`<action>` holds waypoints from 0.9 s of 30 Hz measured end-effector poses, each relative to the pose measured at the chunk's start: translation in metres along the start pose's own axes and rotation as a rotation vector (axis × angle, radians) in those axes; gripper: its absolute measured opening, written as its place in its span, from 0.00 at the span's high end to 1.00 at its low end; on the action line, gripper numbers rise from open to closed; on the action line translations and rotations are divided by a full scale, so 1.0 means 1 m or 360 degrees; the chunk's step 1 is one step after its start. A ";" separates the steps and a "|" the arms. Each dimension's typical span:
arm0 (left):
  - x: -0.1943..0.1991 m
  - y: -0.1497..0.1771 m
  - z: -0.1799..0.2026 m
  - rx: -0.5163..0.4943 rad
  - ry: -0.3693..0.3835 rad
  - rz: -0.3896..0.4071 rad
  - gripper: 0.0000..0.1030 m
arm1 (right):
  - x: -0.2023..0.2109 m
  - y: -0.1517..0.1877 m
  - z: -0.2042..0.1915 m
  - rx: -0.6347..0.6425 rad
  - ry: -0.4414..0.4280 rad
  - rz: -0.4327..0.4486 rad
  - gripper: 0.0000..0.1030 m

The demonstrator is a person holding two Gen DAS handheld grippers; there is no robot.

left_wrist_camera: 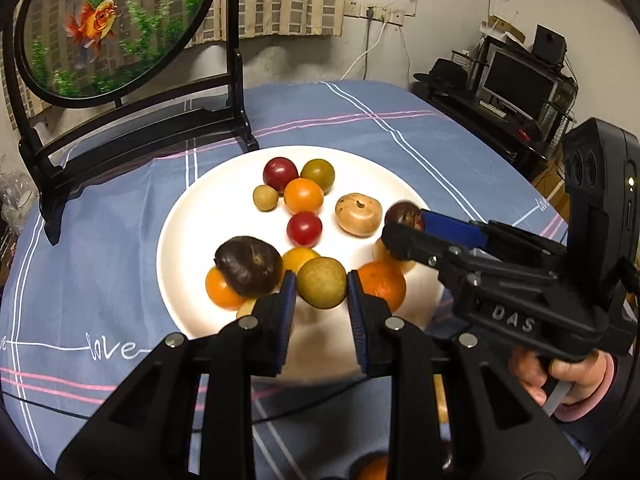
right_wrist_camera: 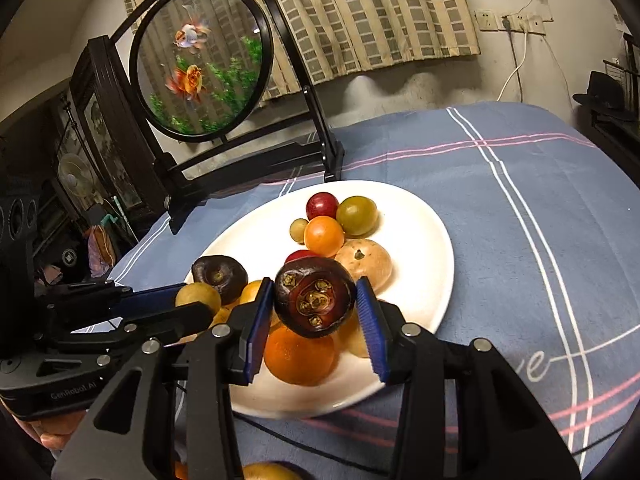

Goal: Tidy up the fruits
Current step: 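Lower both held fruits onto the white plate and open both tools, then move the left tool to a large red fruit while the right tool approaches a dark red plum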

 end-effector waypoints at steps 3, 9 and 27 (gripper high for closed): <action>0.013 0.001 -0.004 0.0033 -0.0122 0.0079 0.18 | 0.012 -0.002 -0.001 -0.0002 0.0011 0.0044 0.39; 0.082 0.033 -0.024 0.0102 -0.0217 0.0249 0.07 | 0.050 0.000 -0.015 0.0017 -0.0035 0.0082 0.39; 0.133 0.173 -0.076 0.0397 -0.0141 0.0257 0.03 | 0.091 0.104 -0.067 0.0266 -0.0172 -0.0284 0.39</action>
Point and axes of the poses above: each gripper's, at about its wrist camera, not at the fingertips, and x roughly against the way its jaws point, z to its right, y to its underside, the point moved 1 cm from there along -x, roughly the way its jaws point, and after that the axes turned 4 degrees about -y, right-handed, at the moved point
